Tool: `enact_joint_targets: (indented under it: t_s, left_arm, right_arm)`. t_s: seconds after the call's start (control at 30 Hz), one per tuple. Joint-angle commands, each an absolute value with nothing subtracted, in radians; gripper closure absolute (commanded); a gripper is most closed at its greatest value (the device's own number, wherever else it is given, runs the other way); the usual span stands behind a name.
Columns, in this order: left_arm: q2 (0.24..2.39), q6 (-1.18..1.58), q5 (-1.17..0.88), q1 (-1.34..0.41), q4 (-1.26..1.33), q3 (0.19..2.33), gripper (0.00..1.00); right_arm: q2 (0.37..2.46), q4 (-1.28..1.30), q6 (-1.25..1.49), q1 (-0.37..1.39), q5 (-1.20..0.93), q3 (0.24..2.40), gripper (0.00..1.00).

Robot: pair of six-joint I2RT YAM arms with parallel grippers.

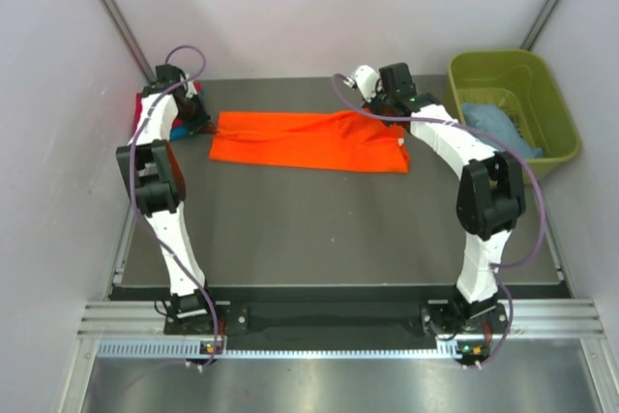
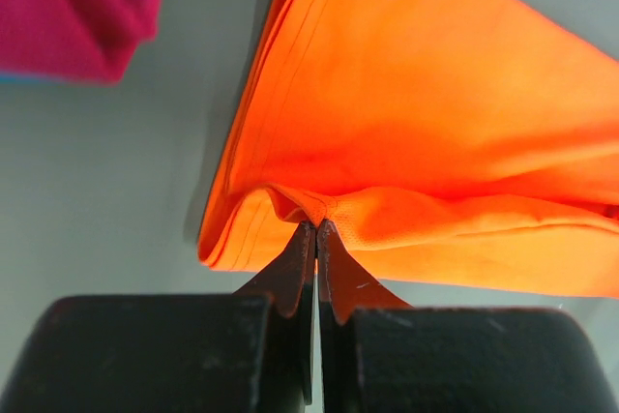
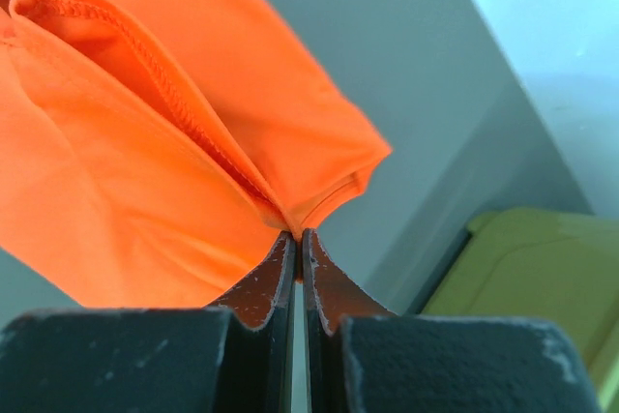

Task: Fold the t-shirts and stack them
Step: Fold the tshirt

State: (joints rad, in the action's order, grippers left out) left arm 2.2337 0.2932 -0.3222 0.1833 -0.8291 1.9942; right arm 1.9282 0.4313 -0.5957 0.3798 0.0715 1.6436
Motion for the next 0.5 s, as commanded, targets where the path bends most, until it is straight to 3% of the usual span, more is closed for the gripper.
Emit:
enact_joint_targets:
  t_s: [0.0,0.33,0.43,0.47]
  left_arm:
    - [2.241,0.287,-0.304,0.166,-0.776,2.059,1.00]
    - [2.279,0.284,-0.247,0.149,-0.756,2.069,1.00]
    - [2.276,0.287,-0.200,0.144,-0.761,2.075,1.00]
    - [2.266,0.287,-0.180,0.144,-0.765,2.079,0.87]
  right_arm:
    - [1.971,0.373,-0.607,0.365,0.095,1.742,1.00]
    - [2.121,0.359,-0.609,0.365,0.110,1.861,1.00]
    - [2.155,0.344,-0.595,0.365,0.165,1.888,0.94]
    - [2.157,0.333,-0.589,0.364,0.181,1.896,0.84]
